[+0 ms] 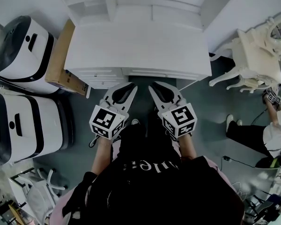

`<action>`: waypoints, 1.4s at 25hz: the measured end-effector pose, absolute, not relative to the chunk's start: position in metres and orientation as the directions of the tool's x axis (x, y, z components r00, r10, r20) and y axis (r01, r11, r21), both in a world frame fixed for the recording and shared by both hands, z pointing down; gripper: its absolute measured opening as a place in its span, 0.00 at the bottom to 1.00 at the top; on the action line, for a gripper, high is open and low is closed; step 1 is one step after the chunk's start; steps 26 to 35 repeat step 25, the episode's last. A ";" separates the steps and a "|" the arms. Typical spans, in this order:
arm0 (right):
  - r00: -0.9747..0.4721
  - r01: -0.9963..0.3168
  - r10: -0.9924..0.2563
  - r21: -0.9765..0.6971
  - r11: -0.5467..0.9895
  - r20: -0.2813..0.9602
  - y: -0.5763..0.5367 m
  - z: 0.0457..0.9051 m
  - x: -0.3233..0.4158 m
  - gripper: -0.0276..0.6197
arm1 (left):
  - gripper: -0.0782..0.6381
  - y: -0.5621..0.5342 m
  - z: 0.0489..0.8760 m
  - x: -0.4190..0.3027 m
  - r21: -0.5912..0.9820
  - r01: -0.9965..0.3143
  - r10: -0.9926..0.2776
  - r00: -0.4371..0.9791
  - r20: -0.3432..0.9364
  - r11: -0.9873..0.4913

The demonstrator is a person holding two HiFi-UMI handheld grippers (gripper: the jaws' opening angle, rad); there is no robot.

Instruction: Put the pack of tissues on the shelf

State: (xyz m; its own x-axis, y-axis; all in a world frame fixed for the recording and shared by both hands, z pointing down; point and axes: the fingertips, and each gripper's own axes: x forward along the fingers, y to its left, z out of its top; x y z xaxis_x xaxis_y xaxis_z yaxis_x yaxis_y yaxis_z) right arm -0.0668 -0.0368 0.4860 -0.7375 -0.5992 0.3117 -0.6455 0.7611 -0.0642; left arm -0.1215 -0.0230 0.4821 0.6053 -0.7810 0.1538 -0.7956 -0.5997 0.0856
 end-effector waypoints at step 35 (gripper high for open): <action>-0.755 -0.619 -0.580 -0.042 0.784 0.305 -0.032 0.485 -0.081 0.16 | 0.17 -0.018 0.484 -0.133 0.085 -0.806 -0.791 0.592 0.156 -0.586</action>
